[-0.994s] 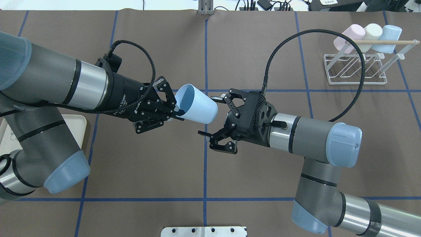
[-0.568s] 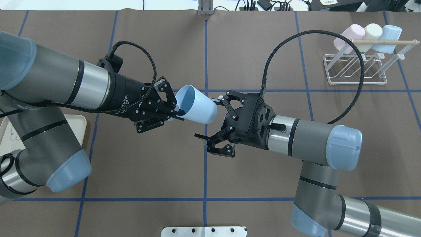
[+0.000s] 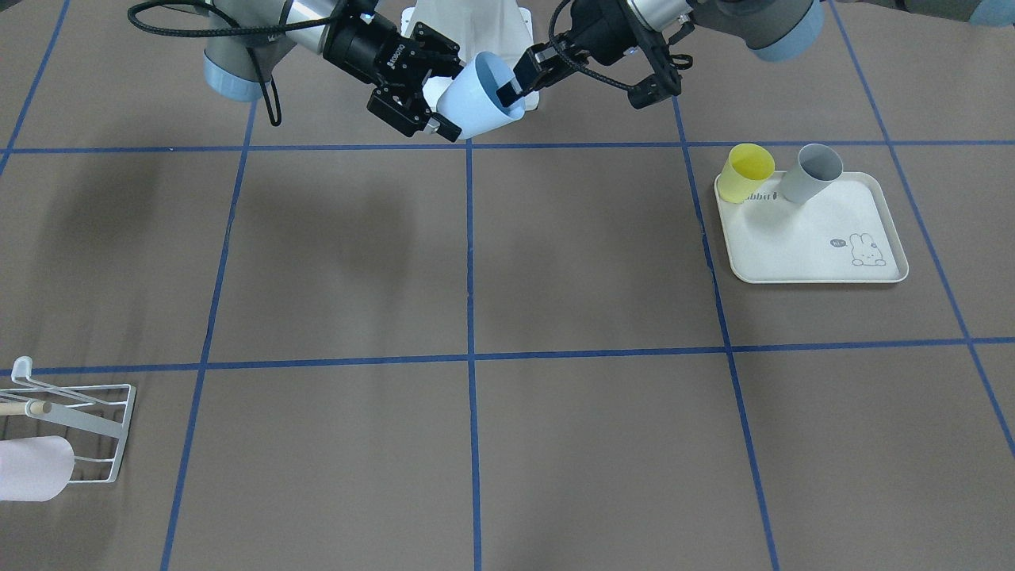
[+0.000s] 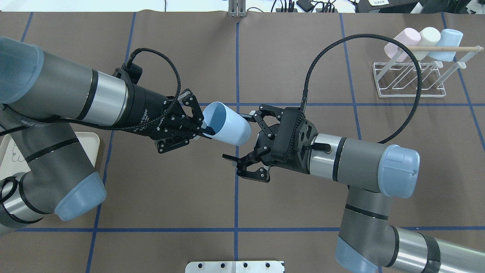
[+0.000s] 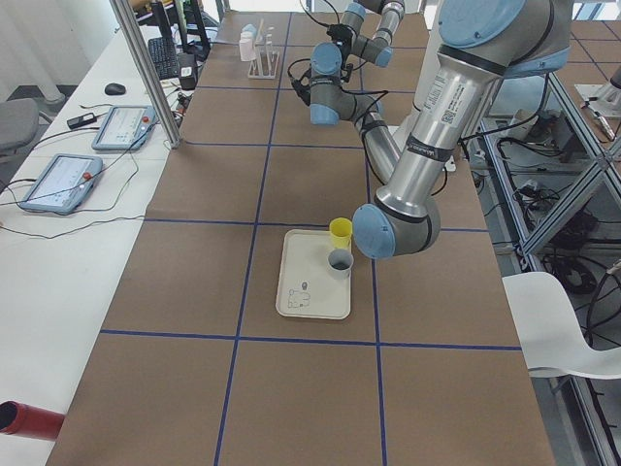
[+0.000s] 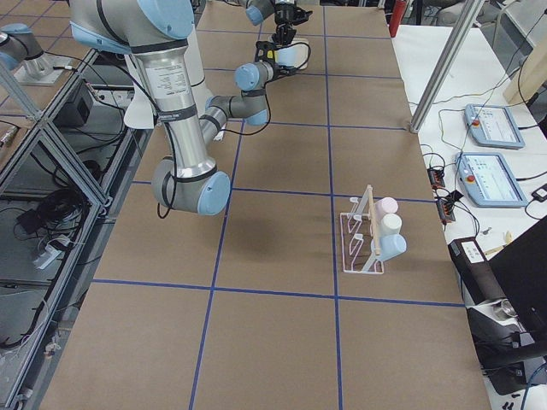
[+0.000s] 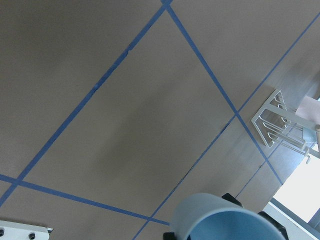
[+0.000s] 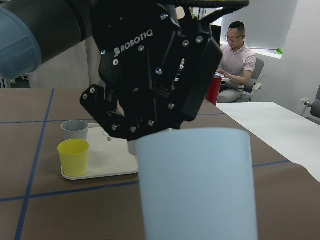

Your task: Transfer IKEA cup to right arm and place on rack

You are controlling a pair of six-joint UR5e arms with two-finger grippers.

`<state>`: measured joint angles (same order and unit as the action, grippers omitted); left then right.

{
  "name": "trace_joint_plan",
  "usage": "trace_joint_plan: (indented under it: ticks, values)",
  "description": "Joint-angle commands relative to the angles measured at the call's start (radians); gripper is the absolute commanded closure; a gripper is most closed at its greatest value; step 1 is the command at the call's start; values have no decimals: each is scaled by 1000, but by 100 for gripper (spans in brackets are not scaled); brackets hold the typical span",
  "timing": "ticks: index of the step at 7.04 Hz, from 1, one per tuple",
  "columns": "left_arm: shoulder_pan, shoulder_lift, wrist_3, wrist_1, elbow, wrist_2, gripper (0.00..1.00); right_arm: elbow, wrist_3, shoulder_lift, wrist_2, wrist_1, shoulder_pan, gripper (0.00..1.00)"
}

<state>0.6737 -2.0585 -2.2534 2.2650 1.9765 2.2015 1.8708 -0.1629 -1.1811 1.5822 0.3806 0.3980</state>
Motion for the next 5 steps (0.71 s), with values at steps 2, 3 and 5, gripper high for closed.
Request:
trace_joint_plan:
  ticks: [2, 3, 5]
  values:
    - [1, 1, 2, 1, 10, 1, 100, 16, -1, -9, -2, 0, 1, 48]
    - [1, 1, 3, 2, 10, 1, 89, 18, -1, -18, -4, 0, 1, 60]
    - [3, 3, 26, 31, 7, 3, 0, 34, -1, -46, -4, 0, 1, 63]
